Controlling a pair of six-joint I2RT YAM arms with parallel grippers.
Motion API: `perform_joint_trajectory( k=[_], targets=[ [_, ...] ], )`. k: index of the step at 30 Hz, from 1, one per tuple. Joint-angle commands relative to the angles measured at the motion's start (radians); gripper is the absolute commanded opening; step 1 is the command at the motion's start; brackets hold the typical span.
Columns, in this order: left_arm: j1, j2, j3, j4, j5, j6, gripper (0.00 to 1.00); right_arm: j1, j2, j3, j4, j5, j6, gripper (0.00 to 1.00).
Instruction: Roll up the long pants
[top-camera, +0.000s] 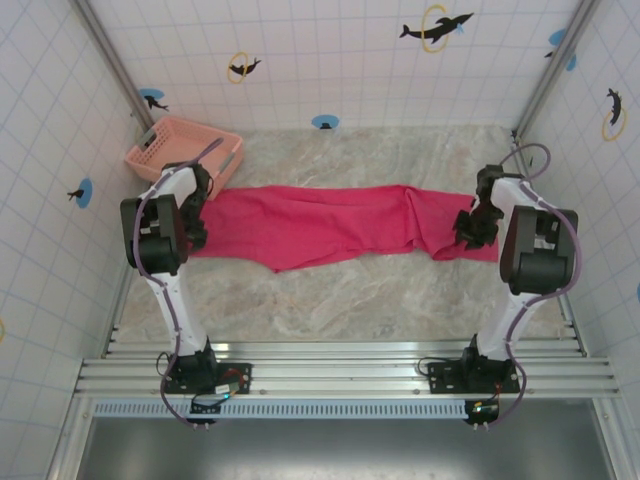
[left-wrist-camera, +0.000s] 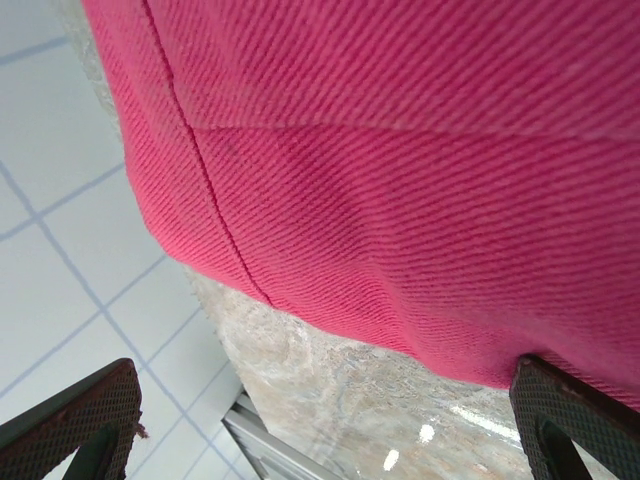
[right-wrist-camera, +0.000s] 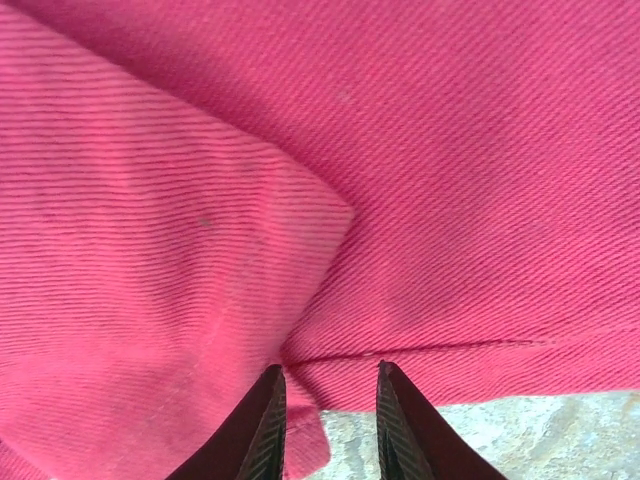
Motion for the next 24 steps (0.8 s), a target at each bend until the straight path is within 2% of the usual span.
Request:
perform_joint_trajectory(
  k=[1, 6, 14, 24],
  targets=[
    [-0.003, -0.014, 0.020, 0.024, -0.014, 0.044, 0.97, -0.006, -0.044, -0.034, 0.045, 0.007, -0.009, 0.29],
    [-0.003, -0.011, 0.022, 0.033, -0.014, 0.099, 0.97, -0.006, -0.060, -0.059, 0.101, -0.008, 0.026, 0.29],
    [-0.003, -0.012, 0.038, 0.041, 0.022, 0.112, 0.97, 0.001, -0.158, -0.065, 0.098, -0.013, 0.075, 0.29],
    [-0.004, -0.009, 0.042, 0.046, 0.038, 0.124, 0.97, 0.031, -0.059, -0.010, 0.106, -0.013, 0.099, 0.32]
  ],
)
